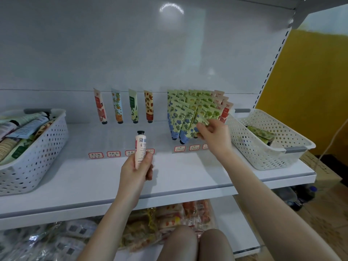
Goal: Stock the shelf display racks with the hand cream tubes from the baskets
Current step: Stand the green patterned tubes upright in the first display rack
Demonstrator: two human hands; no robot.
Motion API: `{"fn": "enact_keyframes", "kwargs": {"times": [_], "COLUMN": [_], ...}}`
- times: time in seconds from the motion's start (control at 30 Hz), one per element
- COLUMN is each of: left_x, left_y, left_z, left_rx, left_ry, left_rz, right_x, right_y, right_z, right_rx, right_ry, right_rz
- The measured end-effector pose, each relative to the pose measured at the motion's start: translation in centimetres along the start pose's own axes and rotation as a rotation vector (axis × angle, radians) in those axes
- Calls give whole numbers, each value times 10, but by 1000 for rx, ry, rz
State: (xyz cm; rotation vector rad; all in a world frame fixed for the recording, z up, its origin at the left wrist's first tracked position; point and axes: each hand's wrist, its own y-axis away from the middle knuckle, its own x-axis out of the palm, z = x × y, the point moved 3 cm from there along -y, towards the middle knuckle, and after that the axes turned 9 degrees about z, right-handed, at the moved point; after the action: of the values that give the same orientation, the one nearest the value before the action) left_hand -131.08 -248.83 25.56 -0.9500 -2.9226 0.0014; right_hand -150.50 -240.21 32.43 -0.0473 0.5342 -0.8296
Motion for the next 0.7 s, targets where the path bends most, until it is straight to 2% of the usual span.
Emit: {"fn": "enact_keyframes", "kwargs": {"times": [0.17,0.7], "left_x": [-4,-6], "left_y": [2,0], "left_z": [6,12], "left_rx": [-16,-16], "left_ry": [-105,-89], "left_rz": [-11,29], "right_x": [18,39], "right_y": [-15,-26], "right_z": [7,6], "right_rx": [-73,-74], "right_ry": [189,363], "right_rz": [12,105]}}
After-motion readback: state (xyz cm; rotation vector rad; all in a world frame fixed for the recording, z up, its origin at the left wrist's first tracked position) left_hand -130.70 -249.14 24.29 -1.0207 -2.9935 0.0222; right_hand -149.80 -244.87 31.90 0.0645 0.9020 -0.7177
